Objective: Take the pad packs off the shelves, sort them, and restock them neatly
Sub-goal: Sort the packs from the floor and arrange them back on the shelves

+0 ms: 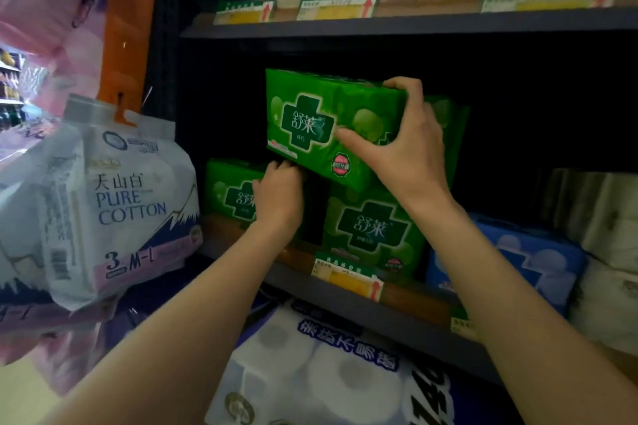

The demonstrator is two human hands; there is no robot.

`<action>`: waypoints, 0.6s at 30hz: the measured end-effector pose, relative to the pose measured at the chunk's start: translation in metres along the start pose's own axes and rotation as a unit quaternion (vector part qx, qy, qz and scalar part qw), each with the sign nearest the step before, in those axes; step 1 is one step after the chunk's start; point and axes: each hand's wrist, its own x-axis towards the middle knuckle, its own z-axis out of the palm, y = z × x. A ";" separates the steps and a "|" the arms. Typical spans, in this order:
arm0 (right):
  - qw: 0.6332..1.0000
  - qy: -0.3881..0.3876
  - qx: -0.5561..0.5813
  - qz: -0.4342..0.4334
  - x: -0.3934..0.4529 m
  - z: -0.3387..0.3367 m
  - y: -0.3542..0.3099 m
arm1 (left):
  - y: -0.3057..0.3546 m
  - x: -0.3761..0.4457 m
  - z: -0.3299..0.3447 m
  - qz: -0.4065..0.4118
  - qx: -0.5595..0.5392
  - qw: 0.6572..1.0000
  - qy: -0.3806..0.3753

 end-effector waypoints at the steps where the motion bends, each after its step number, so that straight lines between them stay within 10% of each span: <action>1: 1.000 -0.001 0.003 0.002 0.001 -0.001 -0.001 | -0.001 -0.001 -0.003 0.007 -0.007 1.000 0.006; 6: 1.000 0.003 -0.018 0.008 0.008 0.005 -0.009 | -0.008 -0.021 -0.010 0.125 -0.088 0.986 0.059; 13: 0.982 -0.071 -0.160 -0.073 0.028 0.058 -0.027 | -0.039 -0.054 -0.030 0.013 -0.142 0.980 0.138; 18: 0.920 -0.147 -0.340 -0.126 0.034 0.091 -0.024 | -0.064 -0.035 -0.028 -0.009 -0.175 0.984 -0.028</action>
